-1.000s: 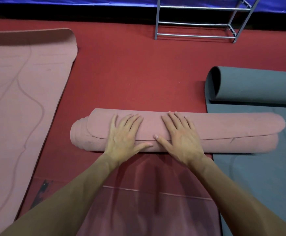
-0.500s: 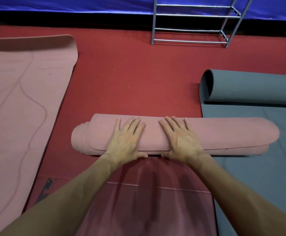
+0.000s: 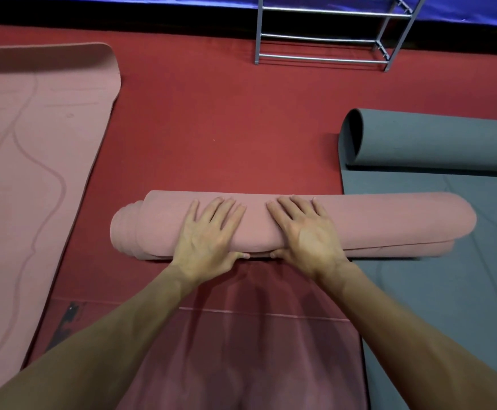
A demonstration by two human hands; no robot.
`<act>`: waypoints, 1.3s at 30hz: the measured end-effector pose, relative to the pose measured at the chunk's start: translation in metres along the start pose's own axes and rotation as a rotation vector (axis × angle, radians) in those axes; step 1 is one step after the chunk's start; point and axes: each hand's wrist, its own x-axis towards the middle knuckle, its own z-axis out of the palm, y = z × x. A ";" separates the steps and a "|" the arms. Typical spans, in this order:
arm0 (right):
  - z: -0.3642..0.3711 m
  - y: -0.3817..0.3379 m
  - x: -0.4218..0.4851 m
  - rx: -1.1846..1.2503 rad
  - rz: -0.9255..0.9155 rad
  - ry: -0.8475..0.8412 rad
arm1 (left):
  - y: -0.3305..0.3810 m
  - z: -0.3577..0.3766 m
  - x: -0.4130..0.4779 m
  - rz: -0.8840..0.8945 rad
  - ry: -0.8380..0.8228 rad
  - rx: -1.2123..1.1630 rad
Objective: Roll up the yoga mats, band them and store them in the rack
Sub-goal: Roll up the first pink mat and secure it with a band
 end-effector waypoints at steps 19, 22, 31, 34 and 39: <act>0.005 0.000 0.010 0.264 0.153 -0.084 | -0.004 -0.013 0.004 -0.207 -0.101 -0.395; 0.002 0.001 0.011 0.295 0.147 -0.090 | 0.003 -0.016 0.019 -0.351 -0.114 -0.472; -0.008 0.017 0.018 0.296 0.100 -0.187 | 0.016 -0.005 0.026 -0.440 -0.049 -0.322; -0.005 0.013 0.015 0.300 0.096 -0.215 | 0.015 -0.009 0.026 -0.446 -0.093 -0.339; -0.007 0.007 0.009 0.238 0.092 -0.169 | 0.014 -0.007 0.014 -0.503 0.000 -0.321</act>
